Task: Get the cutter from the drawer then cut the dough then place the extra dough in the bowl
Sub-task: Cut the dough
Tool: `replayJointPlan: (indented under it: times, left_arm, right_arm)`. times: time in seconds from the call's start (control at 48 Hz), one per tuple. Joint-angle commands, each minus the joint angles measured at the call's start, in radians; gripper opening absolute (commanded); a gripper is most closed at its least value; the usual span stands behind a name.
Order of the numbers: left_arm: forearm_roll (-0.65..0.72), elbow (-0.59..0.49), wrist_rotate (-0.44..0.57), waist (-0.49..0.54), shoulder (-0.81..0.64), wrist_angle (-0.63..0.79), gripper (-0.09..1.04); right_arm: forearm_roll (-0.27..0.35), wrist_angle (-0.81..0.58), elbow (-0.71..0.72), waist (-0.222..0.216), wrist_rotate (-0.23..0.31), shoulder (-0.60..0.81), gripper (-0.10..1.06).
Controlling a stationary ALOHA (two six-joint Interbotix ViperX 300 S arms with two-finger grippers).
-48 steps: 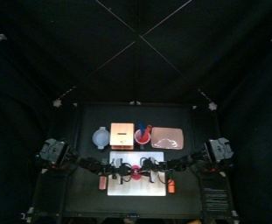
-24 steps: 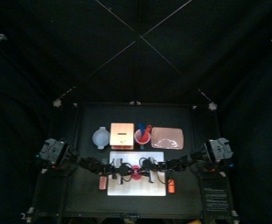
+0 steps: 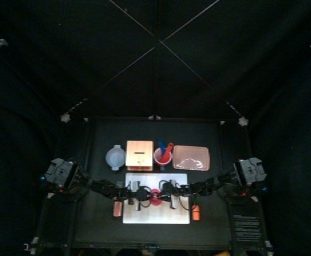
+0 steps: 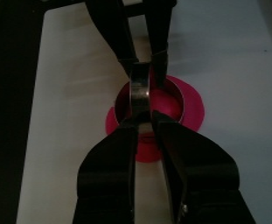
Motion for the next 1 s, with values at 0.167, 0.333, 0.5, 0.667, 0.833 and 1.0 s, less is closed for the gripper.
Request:
replayJointPlan:
  times: [0.167, 0.333, 0.5, 0.667, 0.833, 1.0]
  left_arm:
    - [0.003, 0.023, 0.000, -0.023, 0.087, 0.098, 0.41]
    - [0.005, 0.026, 0.000, -0.023, 0.091, 0.098, 0.41]
    - [0.003, 0.023, 0.000, -0.023, 0.103, 0.097, 0.41]
    - [0.003, 0.023, 0.000, -0.023, 0.104, 0.097, 0.41]
    - [0.003, 0.025, 0.000, -0.023, 0.106, 0.097, 0.41]
    - [0.003, 0.021, 0.000, -0.023, 0.106, 0.098, 0.41]
  right_arm:
    - [-0.003, 0.043, 0.002, -0.006, 0.008, 0.075, 0.51]
    - [-0.003, 0.043, 0.005, -0.006, 0.008, 0.077, 0.51]
    - [-0.003, 0.044, 0.006, -0.008, 0.008, 0.081, 0.51]
    - [-0.003, 0.054, 0.002, -0.009, 0.008, 0.087, 0.51]
    - [-0.003, 0.054, 0.003, -0.009, 0.008, 0.089, 0.51]
    - [-0.003, 0.054, -0.002, -0.009, 0.009, 0.089, 0.51]
